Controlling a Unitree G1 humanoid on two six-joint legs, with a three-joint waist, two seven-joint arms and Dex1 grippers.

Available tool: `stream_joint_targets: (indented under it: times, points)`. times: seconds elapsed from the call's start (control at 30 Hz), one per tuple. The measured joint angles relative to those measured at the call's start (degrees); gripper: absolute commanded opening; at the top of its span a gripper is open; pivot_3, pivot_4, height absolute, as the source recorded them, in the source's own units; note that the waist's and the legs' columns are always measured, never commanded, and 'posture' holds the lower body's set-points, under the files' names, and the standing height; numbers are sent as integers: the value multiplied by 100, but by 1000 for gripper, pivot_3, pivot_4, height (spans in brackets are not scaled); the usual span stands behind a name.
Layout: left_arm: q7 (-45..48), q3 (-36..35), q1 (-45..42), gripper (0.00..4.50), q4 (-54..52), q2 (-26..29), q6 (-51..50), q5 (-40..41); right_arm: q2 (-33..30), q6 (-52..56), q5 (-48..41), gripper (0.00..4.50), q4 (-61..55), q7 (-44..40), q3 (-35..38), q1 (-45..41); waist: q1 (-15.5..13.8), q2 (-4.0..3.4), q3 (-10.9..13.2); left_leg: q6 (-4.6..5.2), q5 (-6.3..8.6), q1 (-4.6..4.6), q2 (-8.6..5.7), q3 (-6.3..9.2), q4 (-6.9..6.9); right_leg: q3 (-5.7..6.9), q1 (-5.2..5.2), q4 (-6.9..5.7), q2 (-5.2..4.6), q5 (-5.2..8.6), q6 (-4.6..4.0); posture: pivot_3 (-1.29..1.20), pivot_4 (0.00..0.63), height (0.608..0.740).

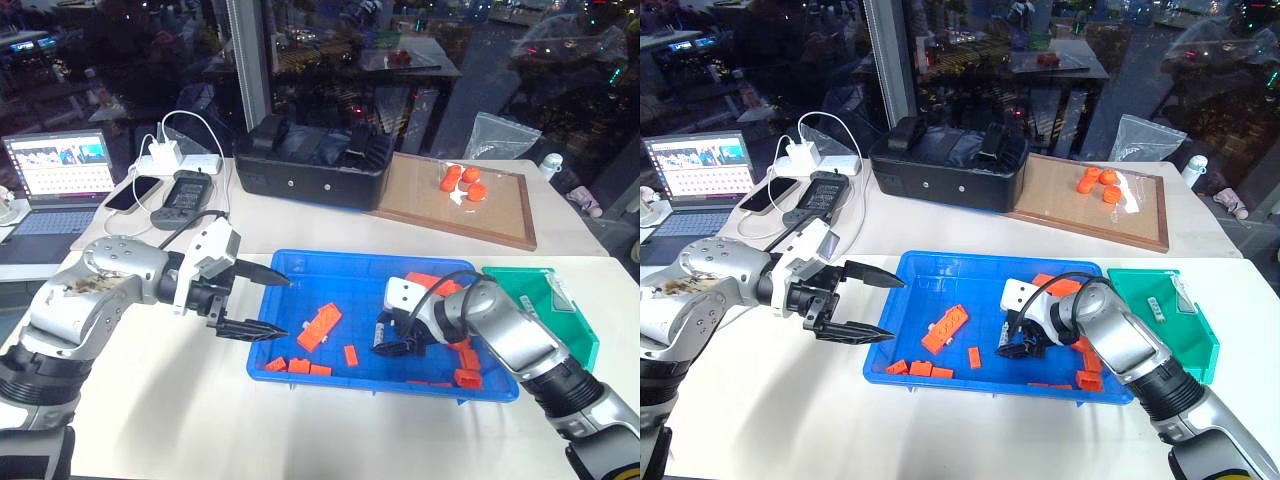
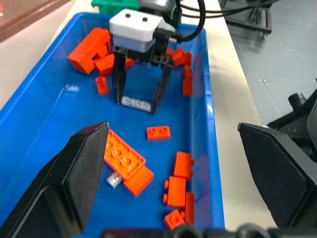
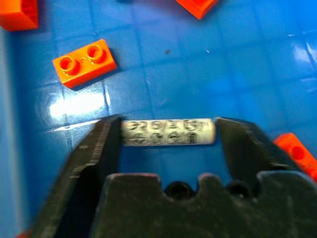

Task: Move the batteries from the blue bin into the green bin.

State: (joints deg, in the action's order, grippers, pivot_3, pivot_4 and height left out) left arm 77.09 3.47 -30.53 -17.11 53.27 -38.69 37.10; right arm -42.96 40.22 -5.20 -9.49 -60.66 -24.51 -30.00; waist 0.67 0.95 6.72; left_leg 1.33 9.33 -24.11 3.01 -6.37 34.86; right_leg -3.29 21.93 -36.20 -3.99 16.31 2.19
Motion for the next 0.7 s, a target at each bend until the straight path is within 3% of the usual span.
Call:
stream_joint_targets:
  times: [0.27,0.4,0.53,0.7]
  points:
    - [155,59,-86,4500,59,-116,26,-9,-550,484,-509,2493,-312,-254,799,-180,-39,0,0,0,0,-8,-1,1,0,-1,3,0,-3,-1,0,0,150,738]
    - [220,243,-267,4500,247,-373,125,-96,-1469,648,-604,2493,-188,-280,1628,-552,-94,-1,1,0,0,-7,-4,-4,0,2,17,10,-8,0,0,0,150,738]
    - [278,298,-288,4500,334,-467,132,-115,-2757,350,-405,2493,198,-560,2083,-192,-131,-1,0,4,4,-7,-7,-10,-10,8,13,17,-20,3,-3,0,150,738]
    - [304,461,-300,4500,444,-612,153,-203,-3134,-754,13,2493,1037,-772,2017,-47,-14,-5,-1,4,3,-5,-5,-3,-7,-6,2,7,-9,2,-3,0,150,738]
